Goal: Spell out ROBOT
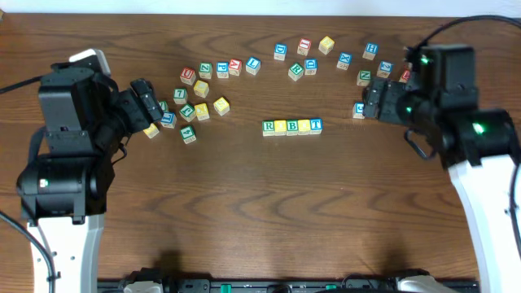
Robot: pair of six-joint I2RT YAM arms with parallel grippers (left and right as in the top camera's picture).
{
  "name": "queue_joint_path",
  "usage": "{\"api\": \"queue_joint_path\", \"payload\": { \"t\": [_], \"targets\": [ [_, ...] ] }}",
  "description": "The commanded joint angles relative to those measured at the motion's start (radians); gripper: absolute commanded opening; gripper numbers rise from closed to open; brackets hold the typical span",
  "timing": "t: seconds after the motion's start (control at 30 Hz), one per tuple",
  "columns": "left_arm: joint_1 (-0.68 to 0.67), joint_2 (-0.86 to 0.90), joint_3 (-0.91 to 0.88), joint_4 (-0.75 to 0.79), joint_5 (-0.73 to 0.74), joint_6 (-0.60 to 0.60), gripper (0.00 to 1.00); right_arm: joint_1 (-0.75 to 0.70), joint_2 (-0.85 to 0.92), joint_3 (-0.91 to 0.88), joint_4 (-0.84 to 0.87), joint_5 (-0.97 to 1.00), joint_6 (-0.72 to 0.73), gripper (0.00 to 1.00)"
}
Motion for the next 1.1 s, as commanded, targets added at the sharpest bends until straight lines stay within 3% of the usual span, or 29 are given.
{"api": "queue_joint_path", "payload": {
  "t": [0.0,0.4,0.73,0.9,1.07],
  "targets": [
    [0.005,-0.003,0.018,-0.003,-0.011,-0.001,0.92,-0.007,-0.095,0.018,-0.013,0.002,-0.014,0.99],
    [0.005,-0.002,0.017,-0.003,-0.011,-0.001,0.93,-0.007,-0.245,0.018,-0.036,0.002,-0.015,0.99],
    [0.005,-0.002,0.016,-0.003,-0.011,-0.001,0.93,-0.007,-0.247,0.018,-0.028,0.21,-0.026,0.99],
    [0.005,-0.002,0.016,-0.003,-0.011,-0.001,0.93,-0.014,-0.244,-0.001,0.031,0.256,-0.042,0.99],
    [0.005,-0.002,0.016,-0.003,-0.01,-0.001,0.93,-0.044,-0.294,-0.117,0.193,0.224,-0.093,0.99]
  ]
}}
